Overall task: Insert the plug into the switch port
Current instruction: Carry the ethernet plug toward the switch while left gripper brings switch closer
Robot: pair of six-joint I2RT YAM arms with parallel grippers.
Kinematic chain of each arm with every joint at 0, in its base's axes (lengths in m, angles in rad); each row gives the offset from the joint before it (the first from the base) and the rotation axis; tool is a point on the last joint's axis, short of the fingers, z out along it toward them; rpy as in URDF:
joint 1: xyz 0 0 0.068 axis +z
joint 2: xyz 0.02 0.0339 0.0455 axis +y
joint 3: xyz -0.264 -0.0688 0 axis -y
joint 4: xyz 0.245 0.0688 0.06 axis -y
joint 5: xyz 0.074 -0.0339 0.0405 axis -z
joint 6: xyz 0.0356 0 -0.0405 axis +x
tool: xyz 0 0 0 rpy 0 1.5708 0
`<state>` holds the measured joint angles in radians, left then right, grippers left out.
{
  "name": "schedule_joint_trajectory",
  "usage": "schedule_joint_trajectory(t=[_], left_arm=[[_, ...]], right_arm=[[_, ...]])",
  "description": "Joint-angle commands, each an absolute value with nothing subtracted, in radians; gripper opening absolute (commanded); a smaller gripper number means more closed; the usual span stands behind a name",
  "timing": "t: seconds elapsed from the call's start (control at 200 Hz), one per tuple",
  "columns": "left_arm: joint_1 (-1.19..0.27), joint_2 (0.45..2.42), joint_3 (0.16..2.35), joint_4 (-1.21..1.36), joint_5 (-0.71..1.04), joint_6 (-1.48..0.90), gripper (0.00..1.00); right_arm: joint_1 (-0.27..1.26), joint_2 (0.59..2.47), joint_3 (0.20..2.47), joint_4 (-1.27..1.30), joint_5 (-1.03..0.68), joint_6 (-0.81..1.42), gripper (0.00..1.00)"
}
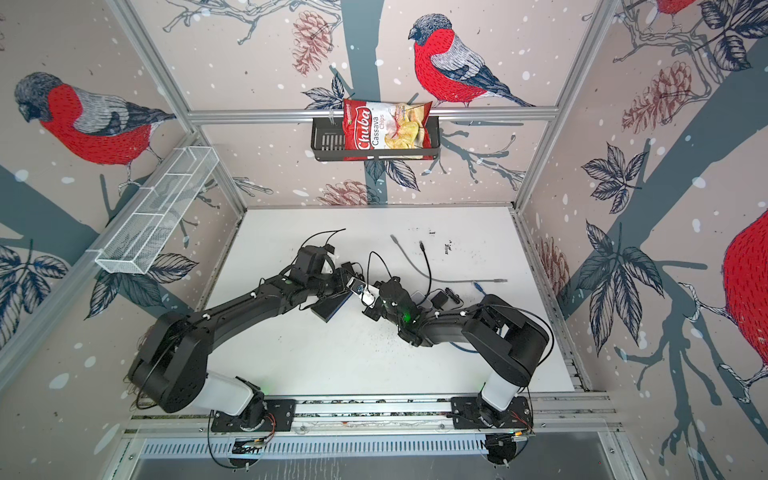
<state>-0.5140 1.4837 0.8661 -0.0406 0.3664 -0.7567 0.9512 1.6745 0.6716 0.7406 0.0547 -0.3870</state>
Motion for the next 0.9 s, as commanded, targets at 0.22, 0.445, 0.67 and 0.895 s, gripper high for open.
schedule_joint_trajectory(t=[0.22, 0.445, 0.67, 0.895], left_arm=[[-0.516, 1.502, 0.854, 0.042, 0.399, -0.774, 0.25], [-0.519, 1.497, 0.844, 0.062, 0.405, -0.773, 0.15], [-0.522, 1.499, 0.838, 0.075, 0.412, -0.766, 0.06], [-0.523, 1.503, 0.835, 0.079, 0.418, -0.754, 0.00]], right_arm=[[0.954, 1.669, 0.680, 0.796, 0.060, -0.363, 0.07], [0.953, 1.673, 0.682, 0.798, 0.065, -0.356, 0.07], [0.950, 1.678, 0.689, 0.794, 0.066, -0.346, 0.07], [0.940, 1.677, 0.687, 0.796, 0.062, -0.336, 0.08]])
